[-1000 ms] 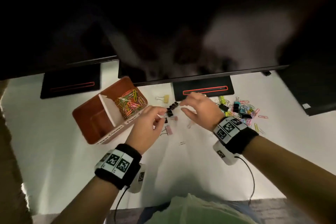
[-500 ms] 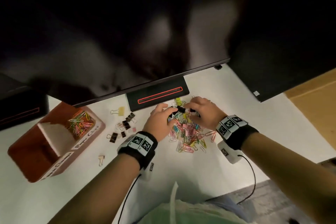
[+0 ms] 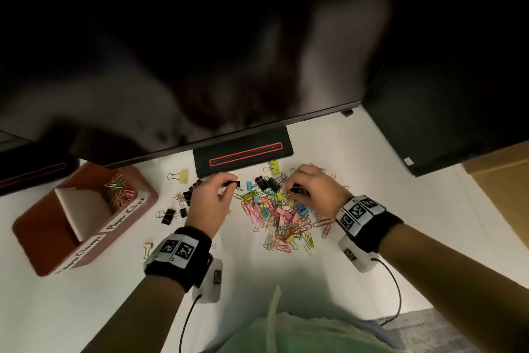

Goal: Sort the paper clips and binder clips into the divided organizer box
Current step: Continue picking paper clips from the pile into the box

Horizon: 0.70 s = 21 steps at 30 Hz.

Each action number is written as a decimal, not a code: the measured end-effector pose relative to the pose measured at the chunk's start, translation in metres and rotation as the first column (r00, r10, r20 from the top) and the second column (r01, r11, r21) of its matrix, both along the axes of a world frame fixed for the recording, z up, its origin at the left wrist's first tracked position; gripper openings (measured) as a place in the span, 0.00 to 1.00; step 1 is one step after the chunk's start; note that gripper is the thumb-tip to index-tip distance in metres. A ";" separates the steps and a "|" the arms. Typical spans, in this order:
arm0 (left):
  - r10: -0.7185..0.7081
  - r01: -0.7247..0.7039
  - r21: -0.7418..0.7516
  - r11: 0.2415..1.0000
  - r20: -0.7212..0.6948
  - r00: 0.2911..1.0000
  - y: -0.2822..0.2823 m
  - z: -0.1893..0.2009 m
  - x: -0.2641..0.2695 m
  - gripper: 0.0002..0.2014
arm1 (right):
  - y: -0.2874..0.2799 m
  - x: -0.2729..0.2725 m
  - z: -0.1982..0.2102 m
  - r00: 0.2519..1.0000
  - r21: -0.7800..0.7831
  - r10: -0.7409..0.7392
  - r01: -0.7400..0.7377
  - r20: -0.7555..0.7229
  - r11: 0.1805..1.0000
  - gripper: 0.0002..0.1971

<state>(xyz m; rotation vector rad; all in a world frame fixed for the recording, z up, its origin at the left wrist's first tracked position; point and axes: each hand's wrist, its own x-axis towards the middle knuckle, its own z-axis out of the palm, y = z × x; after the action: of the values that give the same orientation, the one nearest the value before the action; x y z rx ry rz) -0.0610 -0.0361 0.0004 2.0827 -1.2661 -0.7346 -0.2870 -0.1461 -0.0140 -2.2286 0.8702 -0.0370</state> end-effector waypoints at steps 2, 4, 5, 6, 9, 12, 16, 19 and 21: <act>0.039 -0.038 -0.021 0.999 0.035 0.999 0.007 0.001 0.007 0.07 | -0.005 -0.008 0.005 0.998 -0.015 -0.042 0.043 0.035 0.999 0.10; 0.057 -0.054 -0.031 0.998 0.088 0.994 0.012 0.001 0.012 0.07 | -0.013 -0.017 0.010 0.995 -0.025 -0.091 0.092 0.041 0.995 0.10; 0.061 -0.058 -0.032 0.998 0.114 0.992 0.014 0.001 0.014 0.07 | -0.017 -0.022 0.012 0.993 -0.025 -0.114 0.115 0.036 0.993 0.09; 0.060 -0.056 -0.027 0.998 0.140 0.988 0.016 0.000 0.016 0.08 | -0.021 -0.027 0.013 0.990 -0.026 -0.138 0.139 0.027 0.990 0.09; 0.012 -0.022 0.045 0.999 0.216 0.976 0.020 -0.003 0.019 0.09 | -0.029 -0.040 0.012 0.978 -0.066 -0.206 0.206 -0.005 0.976 0.10; -0.091 0.067 0.082 0.994 0.340 0.936 0.020 -0.005 0.014 0.09 | -0.036 -0.052 0.007 0.968 -0.129 -0.240 0.230 -0.068 0.965 0.10; -0.241 0.217 0.110 0.970 0.312 0.919 0.013 -0.006 -0.002 0.11 | -0.038 -0.059 0.005 0.963 -0.173 -0.221 0.195 -0.151 0.966 0.14; -0.313 0.257 0.206 0.944 0.314 0.897 0.006 -0.012 -0.014 0.13 | -0.038 -0.052 0.011 0.962 -0.218 -0.198 0.156 -0.188 0.963 0.16; -0.315 0.248 0.238 0.939 0.308 0.898 0.000 -0.015 -0.018 0.14 | -0.040 -0.041 0.014 0.972 -0.195 -0.140 0.102 -0.191 0.975 0.18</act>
<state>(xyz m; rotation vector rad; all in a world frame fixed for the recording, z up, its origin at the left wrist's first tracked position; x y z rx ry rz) -0.0789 -0.0361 -0.0151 2.2805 -1.7835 -0.6560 -0.3276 -0.1859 0.0004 -2.3779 1.1559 0.0566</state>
